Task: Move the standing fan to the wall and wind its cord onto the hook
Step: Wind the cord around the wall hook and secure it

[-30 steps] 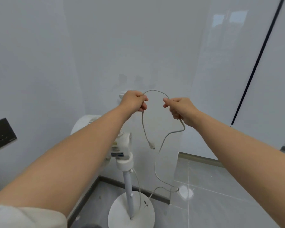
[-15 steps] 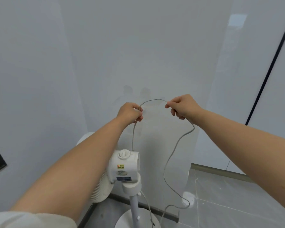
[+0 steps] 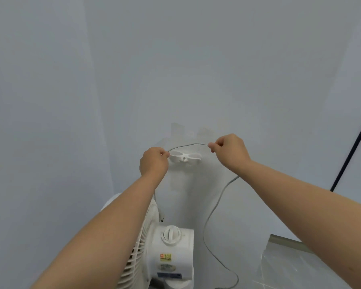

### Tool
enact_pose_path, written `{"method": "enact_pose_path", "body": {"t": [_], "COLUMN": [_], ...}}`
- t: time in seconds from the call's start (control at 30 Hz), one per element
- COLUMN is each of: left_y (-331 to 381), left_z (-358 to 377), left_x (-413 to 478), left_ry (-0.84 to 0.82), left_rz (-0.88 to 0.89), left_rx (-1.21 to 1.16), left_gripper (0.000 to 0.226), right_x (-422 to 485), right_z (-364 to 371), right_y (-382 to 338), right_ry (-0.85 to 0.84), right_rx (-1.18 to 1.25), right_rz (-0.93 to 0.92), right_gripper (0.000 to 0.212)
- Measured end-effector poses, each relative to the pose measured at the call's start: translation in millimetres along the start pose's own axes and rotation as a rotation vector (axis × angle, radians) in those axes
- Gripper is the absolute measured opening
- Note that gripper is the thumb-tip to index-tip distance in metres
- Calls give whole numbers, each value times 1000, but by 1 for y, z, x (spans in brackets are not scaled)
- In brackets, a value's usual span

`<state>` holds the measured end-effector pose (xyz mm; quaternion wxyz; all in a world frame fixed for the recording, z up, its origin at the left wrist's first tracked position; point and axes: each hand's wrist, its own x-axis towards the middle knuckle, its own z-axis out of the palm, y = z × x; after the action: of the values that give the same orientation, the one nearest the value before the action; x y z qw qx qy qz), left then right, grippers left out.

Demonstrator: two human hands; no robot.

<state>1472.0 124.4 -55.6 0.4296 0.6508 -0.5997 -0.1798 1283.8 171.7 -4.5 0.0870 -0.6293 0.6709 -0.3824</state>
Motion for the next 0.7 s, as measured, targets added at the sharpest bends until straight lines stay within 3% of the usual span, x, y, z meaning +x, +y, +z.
{"method": "enact_pose_path", "body": {"t": [0.23,0.5,0.6,0.7], "left_y": [-8,-18,-22,-27], "left_z": [28,34,40,45], "left_x": [31,32,26,21], "left_ry": [23,14,-50,-157], "left_rz": [159,140,28,-5], "left_rx": [289,42,-128,-83], "left_gripper": [24,23,25,22], "right_x": [15,12,10,8], "right_z": [24,25,27,27], "right_y": [8,17,19,24], "right_ry": [163,152,79,48], "right_rx": [-181,-232,-205,-204], "right_rz": [-57,-93,-54,-30], "right_gripper": [36,37,32,24]}}
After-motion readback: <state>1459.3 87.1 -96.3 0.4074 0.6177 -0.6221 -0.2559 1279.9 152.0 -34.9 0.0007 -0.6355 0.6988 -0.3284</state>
